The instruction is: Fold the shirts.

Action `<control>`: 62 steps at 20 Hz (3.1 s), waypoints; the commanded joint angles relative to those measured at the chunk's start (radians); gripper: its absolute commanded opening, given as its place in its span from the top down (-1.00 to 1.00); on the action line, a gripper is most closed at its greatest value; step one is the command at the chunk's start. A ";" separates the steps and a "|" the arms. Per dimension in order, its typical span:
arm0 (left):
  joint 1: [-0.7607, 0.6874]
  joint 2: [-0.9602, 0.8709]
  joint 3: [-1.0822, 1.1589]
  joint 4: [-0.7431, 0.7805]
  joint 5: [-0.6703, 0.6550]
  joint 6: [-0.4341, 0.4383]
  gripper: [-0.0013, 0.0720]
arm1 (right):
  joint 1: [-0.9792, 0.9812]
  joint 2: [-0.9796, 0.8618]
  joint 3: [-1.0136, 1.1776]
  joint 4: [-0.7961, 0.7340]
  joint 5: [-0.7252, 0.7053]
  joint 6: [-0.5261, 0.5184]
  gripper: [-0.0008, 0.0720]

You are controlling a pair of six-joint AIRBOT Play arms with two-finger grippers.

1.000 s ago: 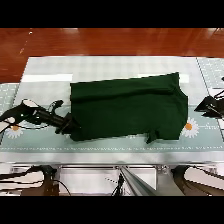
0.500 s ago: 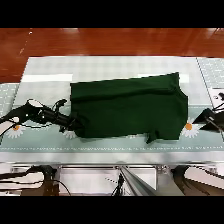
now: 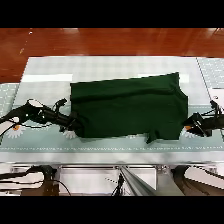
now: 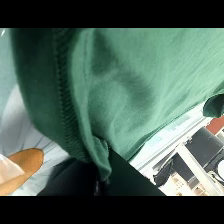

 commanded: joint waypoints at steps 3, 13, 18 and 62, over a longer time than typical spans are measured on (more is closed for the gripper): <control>0.000 0.001 0.000 0.001 0.010 0.003 0.92 | 0.000 0.000 -0.081 0.053 -0.106 -0.025 0.46; 0.039 0.106 0.212 -0.048 -0.041 0.014 0.92 | 0.189 0.007 0.199 0.286 -0.037 -0.159 0.91; 0.105 0.108 0.424 -0.048 0.009 0.009 0.92 | 0.352 -0.010 0.420 0.272 -0.347 -0.097 0.91; 0.146 -0.333 0.960 -0.283 -0.211 0.005 -0.03 | 0.430 -0.493 0.577 0.402 -0.414 0.079 -0.63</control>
